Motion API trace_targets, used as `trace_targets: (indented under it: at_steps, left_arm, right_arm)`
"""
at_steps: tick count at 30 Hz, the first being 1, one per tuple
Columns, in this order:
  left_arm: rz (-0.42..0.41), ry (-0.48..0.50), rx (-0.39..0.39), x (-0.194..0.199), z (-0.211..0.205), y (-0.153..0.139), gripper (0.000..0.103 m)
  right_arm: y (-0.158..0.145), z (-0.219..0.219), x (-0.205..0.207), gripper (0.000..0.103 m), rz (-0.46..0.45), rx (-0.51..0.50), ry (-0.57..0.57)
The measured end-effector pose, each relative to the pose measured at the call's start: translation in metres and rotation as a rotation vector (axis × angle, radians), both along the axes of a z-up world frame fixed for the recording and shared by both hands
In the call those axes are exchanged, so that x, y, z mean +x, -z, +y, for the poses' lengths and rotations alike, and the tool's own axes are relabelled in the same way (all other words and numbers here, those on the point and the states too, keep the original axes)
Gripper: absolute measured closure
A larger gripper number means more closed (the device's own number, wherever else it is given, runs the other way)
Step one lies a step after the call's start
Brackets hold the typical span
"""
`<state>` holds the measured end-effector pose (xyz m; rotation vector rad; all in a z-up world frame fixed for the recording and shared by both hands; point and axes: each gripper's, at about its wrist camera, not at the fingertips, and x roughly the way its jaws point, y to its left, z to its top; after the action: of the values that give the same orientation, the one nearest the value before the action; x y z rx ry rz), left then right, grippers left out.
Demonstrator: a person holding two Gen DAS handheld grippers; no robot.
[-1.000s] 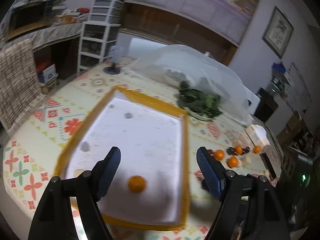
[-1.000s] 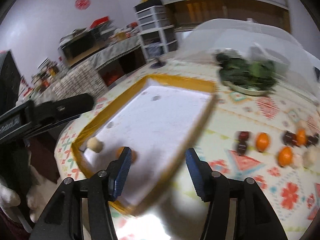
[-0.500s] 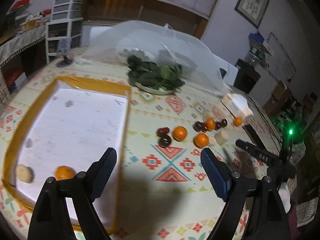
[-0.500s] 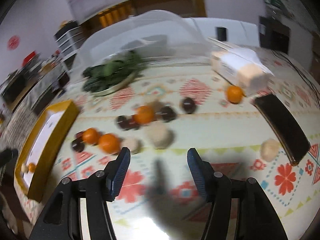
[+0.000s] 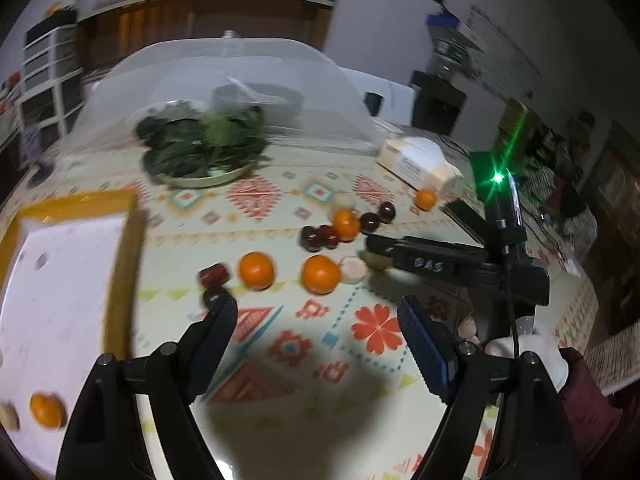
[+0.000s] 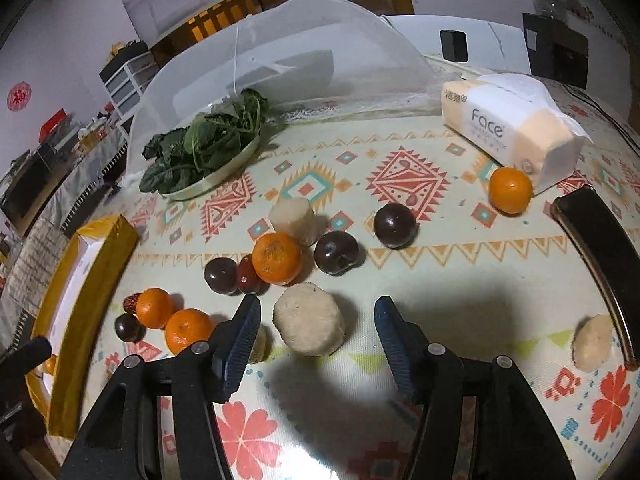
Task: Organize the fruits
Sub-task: 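Grasp a mandarin with the left tool while the right tool grasps a yam slice, then carry both items to the white tray and open both tools to release them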
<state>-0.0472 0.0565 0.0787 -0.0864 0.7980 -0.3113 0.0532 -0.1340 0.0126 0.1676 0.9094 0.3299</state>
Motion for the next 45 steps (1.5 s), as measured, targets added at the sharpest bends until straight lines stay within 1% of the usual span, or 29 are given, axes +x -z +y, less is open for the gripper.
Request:
trace_targets:
  at_steps: [1, 3, 4, 6, 8, 12, 14, 16, 17, 18, 20, 24, 27, 29, 30, 33, 36, 40, 41, 42, 43, 44, 45]
  left_arm:
    - [0.001, 0.018, 0.009, 0.006, -0.007, 0.003, 0.023]
    - [0.018, 0.04, 0.017, 0.016, -0.014, 0.009, 0.032]
    - [0.029, 0.054, 0.021, 0.023, -0.02, 0.013, 0.034]
    - [0.045, 0.082, 0.026, 0.036, -0.028, 0.019, 0.042]
    - [0.054, 0.1, 0.041, 0.044, -0.036, 0.024, 0.046]
    - [0.066, 0.148, 0.065, 0.063, -0.049, 0.033, 0.046]
    - [0.084, 0.154, 0.077, 0.075, -0.053, 0.04, 0.046]
    - [0.074, 0.144, 0.099, 0.081, -0.055, 0.041, 0.046]
    - [0.08, 0.145, 0.093, 0.083, -0.054, 0.042, 0.046]
    - [0.089, 0.152, 0.084, 0.083, -0.053, 0.041, 0.046]
    - [0.105, 0.173, 0.092, 0.077, -0.054, 0.04, 0.046]
    - [0.15, 0.262, 0.065, 0.049, -0.055, 0.031, 0.046]
    - [0.111, 0.25, 0.111, 0.036, -0.056, 0.028, 0.045]
    - [0.078, 0.221, 0.157, 0.036, -0.056, 0.03, 0.044]
    - [0.076, 0.208, 0.174, 0.039, -0.056, 0.034, 0.042]
    - [0.072, 0.191, 0.208, 0.048, -0.059, 0.046, 0.042]
    - [0.098, 0.185, 0.2, 0.057, -0.063, 0.059, 0.042]
    - [0.102, 0.168, 0.165, 0.061, -0.064, 0.062, 0.042]
    - [0.099, 0.16, 0.165, 0.061, -0.064, 0.061, 0.049]
    - [0.095, 0.148, 0.172, 0.061, -0.063, 0.061, 0.062]
    - [0.096, 0.14, 0.173, 0.06, -0.062, 0.061, 0.069]
    - [0.101, 0.136, 0.163, 0.06, -0.061, 0.061, 0.071]
    - [0.105, 0.13, 0.146, 0.059, -0.058, 0.06, 0.071]
  right_arm:
    - [0.002, 0.0, 0.001, 0.049, 0.002, 0.001, -0.002]
    - [0.003, -0.001, 0.002, 0.062, 0.004, 0.02, -0.02]
    - [0.002, 0.0, 0.001, 0.063, 0.0, 0.021, -0.024]
    - [0.001, 0.002, -0.002, 0.064, -0.014, 0.003, -0.017]
    - [-0.001, -0.003, -0.004, 0.064, -0.021, 0.022, -0.011]
    - [-0.005, -0.016, -0.007, 0.064, -0.036, 0.059, 0.017]
    - [-0.005, -0.023, -0.006, 0.064, -0.024, 0.089, 0.029]
    - [-0.004, -0.028, -0.005, 0.064, -0.015, 0.103, 0.039]
    - [-0.004, -0.029, -0.004, 0.064, -0.01, 0.111, 0.04]
    - [-0.004, -0.029, -0.003, 0.064, -0.007, 0.115, 0.039]
    - [-0.004, -0.029, -0.004, 0.064, -0.008, 0.118, 0.037]
    - [-0.004, -0.03, -0.004, 0.064, -0.002, 0.13, 0.038]
    - [-0.003, -0.031, -0.004, 0.064, 0.004, 0.142, 0.042]
    - [-0.003, -0.032, -0.004, 0.064, 0.005, 0.145, 0.043]
    - [-0.003, -0.032, -0.005, 0.064, 0.006, 0.145, 0.044]
    - [-0.002, -0.031, -0.004, 0.064, 0.012, 0.146, 0.046]
    - [-0.001, -0.03, -0.004, 0.064, 0.014, 0.141, 0.045]
    - [0.001, -0.029, -0.003, 0.064, 0.017, 0.131, 0.043]
    - [0.001, -0.028, -0.003, 0.064, 0.017, 0.129, 0.041]
    - [0.001, -0.028, -0.003, 0.064, 0.016, 0.127, 0.04]
    - [0.001, -0.027, -0.004, 0.064, 0.014, 0.123, 0.038]
    - [0.001, -0.027, -0.004, 0.064, 0.012, 0.121, 0.035]
    - [0.0, -0.026, -0.004, 0.064, 0.009, 0.118, 0.033]
